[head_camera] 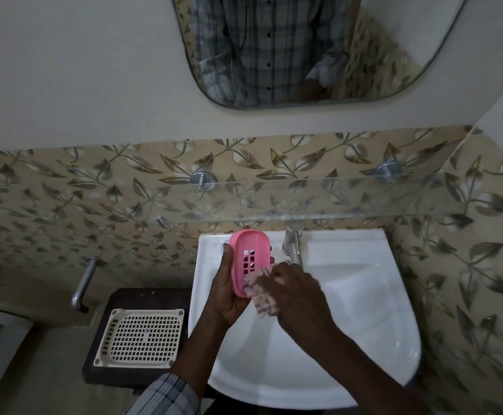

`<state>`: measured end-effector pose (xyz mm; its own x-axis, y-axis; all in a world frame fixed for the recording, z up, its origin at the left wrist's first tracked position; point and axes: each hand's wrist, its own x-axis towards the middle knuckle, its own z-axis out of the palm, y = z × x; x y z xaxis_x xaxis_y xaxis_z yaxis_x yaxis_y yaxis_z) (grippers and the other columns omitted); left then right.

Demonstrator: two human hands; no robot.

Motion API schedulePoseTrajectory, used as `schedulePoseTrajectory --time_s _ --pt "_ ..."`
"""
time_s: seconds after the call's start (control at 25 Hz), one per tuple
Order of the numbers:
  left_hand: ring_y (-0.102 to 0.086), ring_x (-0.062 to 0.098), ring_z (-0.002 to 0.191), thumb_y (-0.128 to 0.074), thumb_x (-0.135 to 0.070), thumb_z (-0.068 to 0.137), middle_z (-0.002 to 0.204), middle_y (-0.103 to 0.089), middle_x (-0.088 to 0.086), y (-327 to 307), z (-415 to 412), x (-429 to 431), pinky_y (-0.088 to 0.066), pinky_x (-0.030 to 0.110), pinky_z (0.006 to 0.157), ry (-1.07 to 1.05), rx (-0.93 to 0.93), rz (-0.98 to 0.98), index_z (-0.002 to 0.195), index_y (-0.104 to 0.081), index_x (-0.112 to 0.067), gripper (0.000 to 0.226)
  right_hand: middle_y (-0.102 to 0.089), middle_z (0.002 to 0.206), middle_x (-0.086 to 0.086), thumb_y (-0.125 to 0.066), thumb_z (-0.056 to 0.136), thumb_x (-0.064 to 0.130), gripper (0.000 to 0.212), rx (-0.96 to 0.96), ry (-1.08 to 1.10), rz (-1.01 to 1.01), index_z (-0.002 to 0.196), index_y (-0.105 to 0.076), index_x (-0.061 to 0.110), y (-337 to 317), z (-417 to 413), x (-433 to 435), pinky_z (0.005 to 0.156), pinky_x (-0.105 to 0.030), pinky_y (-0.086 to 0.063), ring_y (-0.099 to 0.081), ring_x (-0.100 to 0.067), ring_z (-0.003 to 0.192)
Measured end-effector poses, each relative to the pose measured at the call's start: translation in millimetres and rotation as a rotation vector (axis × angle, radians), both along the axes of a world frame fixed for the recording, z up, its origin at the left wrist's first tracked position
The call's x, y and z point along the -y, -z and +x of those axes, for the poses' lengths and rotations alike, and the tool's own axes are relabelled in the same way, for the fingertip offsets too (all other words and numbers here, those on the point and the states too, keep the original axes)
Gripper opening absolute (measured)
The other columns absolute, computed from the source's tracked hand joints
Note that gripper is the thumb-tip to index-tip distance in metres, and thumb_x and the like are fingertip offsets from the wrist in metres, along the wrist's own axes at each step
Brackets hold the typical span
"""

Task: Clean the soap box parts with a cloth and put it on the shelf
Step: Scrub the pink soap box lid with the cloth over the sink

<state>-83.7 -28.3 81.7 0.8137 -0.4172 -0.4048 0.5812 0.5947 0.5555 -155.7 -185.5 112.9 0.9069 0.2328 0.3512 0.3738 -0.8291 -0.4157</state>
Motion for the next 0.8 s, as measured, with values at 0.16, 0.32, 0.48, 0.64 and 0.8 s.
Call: schedulePoseTrajectory --time_s 0.16,0.32,0.48,0.64,0.8 --pt "-0.071 0.033 0.090 -0.063 -0.051 0.089 0.108 -0.071 0.022 2.2 0.1 4.4 -0.060 0.041 0.075 0.071 0.240 0.344 0.139 -0.056 -0.019 0.060 -0.068 0.089 -0.018 -0.067 0.085 0.009 0.018 -0.401 -0.022 0.169 0.102 -0.068 0.008 -1.1 8.8 -15.0 0.070 -0.045 -0.058 -0.067 -0.028 0.078" --pt "-0.070 0.034 0.099 -0.056 -0.052 0.095 0.109 -0.074 0.014 7.0 -4.6 10.5 -0.058 0.040 0.084 0.115 0.411 0.469 0.136 -0.059 -0.021 0.051 -0.074 0.102 -0.016 -0.057 0.079 -0.001 0.027 -1.122 -0.038 0.517 0.103 -0.069 0.004 -21.9 60.4 13.5 0.083 -0.037 -0.057 -0.070 -0.028 0.094" --pt "-0.065 0.037 0.113 -0.074 -0.061 0.076 0.130 -0.063 0.024 -10.0 20.4 -5.5 -0.056 0.047 0.091 0.064 0.236 0.241 0.142 -0.053 -0.013 0.084 -0.074 0.101 -0.020 -0.064 0.079 -0.001 0.026 -1.218 0.021 1.082 0.102 -0.074 0.005 -18.3 55.9 50.5 0.075 -0.034 -0.058 -0.071 -0.028 0.087" --pt "-0.067 0.033 0.109 -0.083 -0.059 0.065 0.127 -0.066 0.020 -14.0 28.1 -14.4 -0.057 0.043 0.090 0.058 0.211 0.109 0.127 -0.068 -0.013 0.079 -0.078 0.092 -0.011 -0.080 0.074 0.012 0.027 -0.798 0.127 0.912 0.100 -0.075 0.012 3.3 32.6 49.5 0.075 -0.043 -0.059 -0.073 -0.024 0.082" --pt "-0.068 0.035 0.107 -0.084 -0.056 0.066 0.123 -0.067 0.022 -23.3 28.4 -5.8 -0.056 0.045 0.090 0.031 0.258 0.153 0.127 -0.067 -0.013 0.076 -0.061 0.087 -0.002 -0.070 0.074 0.014 0.033 0.051 0.023 0.189 0.106 -0.073 0.022 12.4 25.0 7.8 0.064 -0.032 -0.050 -0.061 -0.025 0.077"
